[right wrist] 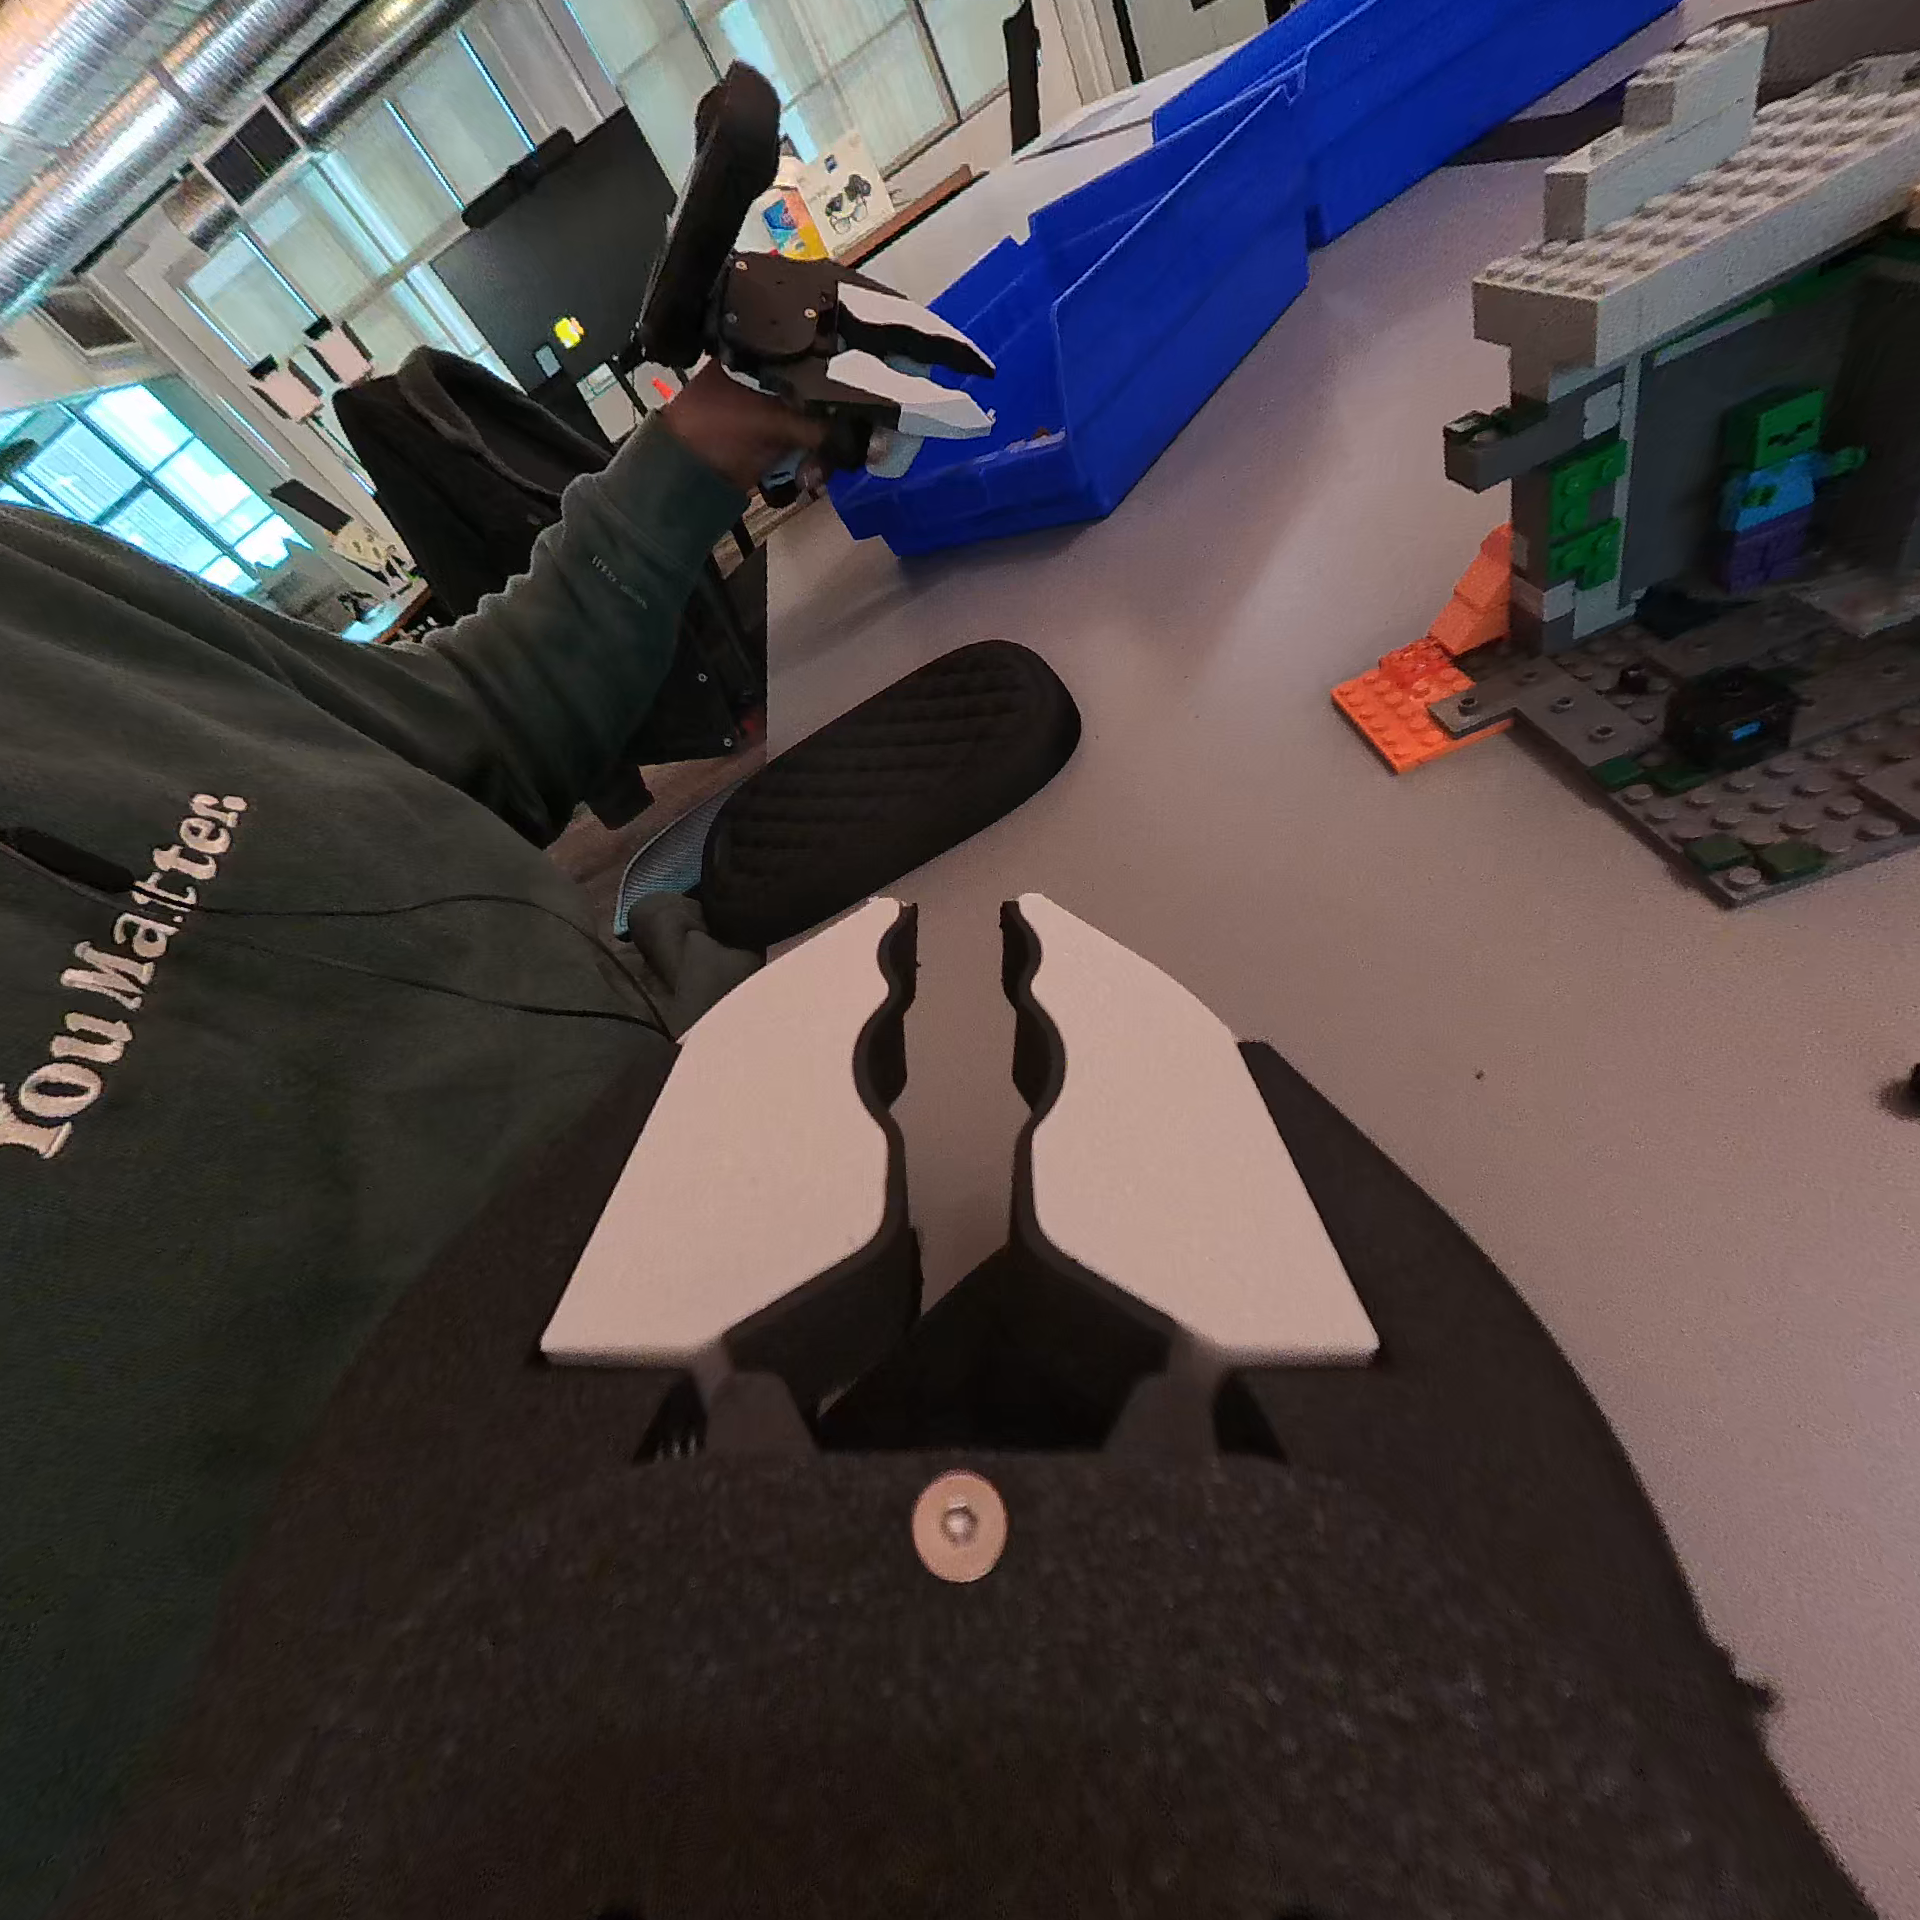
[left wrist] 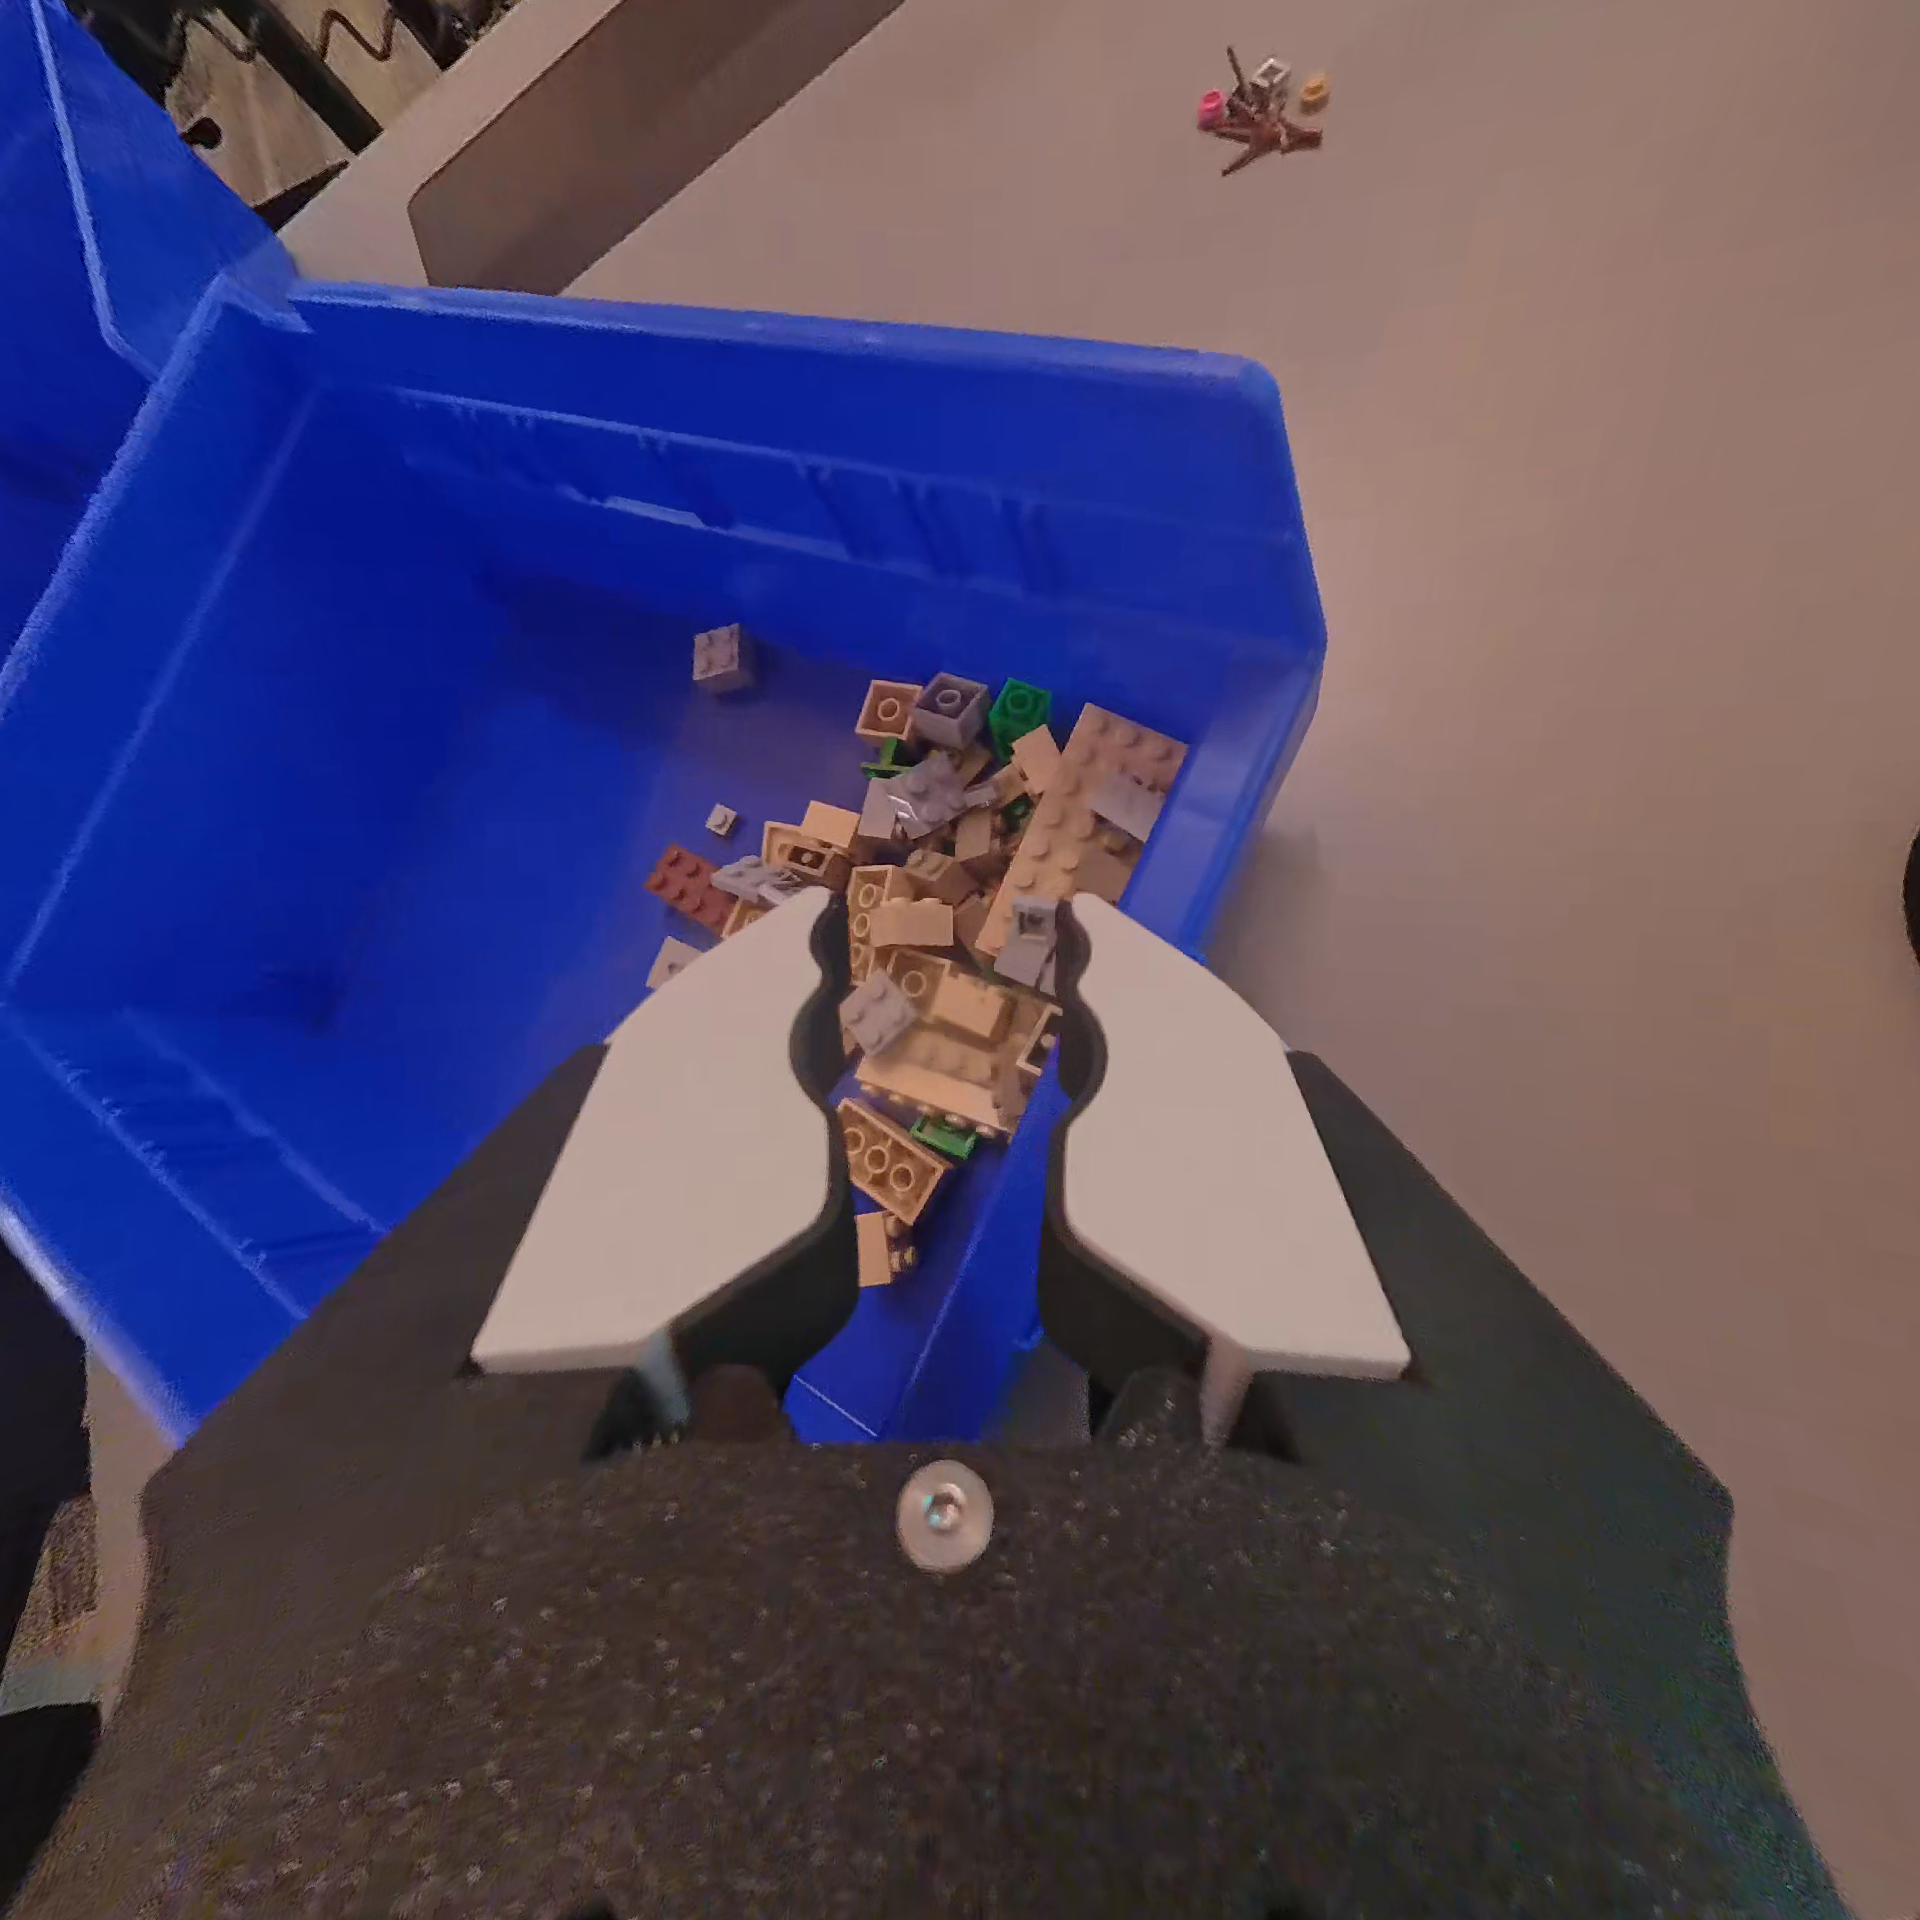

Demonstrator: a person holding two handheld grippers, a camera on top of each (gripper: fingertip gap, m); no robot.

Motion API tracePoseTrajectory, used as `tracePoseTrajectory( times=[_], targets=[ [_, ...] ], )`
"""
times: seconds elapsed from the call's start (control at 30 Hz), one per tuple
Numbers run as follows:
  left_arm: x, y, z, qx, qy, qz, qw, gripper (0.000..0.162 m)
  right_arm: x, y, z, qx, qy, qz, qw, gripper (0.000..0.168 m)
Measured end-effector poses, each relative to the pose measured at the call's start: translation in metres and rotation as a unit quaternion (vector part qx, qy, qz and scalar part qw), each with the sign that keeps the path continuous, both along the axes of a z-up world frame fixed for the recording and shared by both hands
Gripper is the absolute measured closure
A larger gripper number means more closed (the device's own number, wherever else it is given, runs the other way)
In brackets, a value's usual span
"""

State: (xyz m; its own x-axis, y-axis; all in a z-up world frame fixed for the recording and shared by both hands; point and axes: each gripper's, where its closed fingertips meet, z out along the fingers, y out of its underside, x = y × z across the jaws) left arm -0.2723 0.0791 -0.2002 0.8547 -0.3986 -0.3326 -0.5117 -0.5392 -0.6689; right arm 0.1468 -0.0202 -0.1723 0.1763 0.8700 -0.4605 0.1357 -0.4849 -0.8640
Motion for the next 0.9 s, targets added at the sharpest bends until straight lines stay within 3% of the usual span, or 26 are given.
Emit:
tracePoseTrajectory(
  times=[0.17,0.3,0.47,0.6,0.7,0.9],
  targets=[
    [0.005,-0.007,-0.007,-0.014,0.007,-0.023,1.0,0.127,-0.001,0.0,-0.001,0.0,-0.005,0.001,1.0,0.153],
    [0.011,-0.013,-0.008,-0.034,0.007,-0.044,0.998,0.117,-0.002,-0.001,-0.004,0.003,-0.012,0.001,1.0,0.153],
    [0.028,-0.017,0.0,-0.014,0.003,-0.067,0.998,0.119,0.0,0.0,-0.003,0.003,-0.01,-0.002,1.0,0.153],
    [0.07,-0.027,0.01,0.009,-0.01,-0.124,0.992,0.126,0.002,0.004,-0.01,0.011,-0.046,-0.013,0.999,0.153],
    [0.114,-0.04,0.015,0.02,-0.033,-0.185,0.982,0.13,0.006,0.012,-0.026,0.046,-0.123,-0.029,0.991,0.153],
    [0.23,-0.099,0.012,-0.011,-0.09,-0.384,0.919,0.134,0.006,0.008,-0.056,0.104,-0.263,0.004,0.959,0.152]
  ],
)
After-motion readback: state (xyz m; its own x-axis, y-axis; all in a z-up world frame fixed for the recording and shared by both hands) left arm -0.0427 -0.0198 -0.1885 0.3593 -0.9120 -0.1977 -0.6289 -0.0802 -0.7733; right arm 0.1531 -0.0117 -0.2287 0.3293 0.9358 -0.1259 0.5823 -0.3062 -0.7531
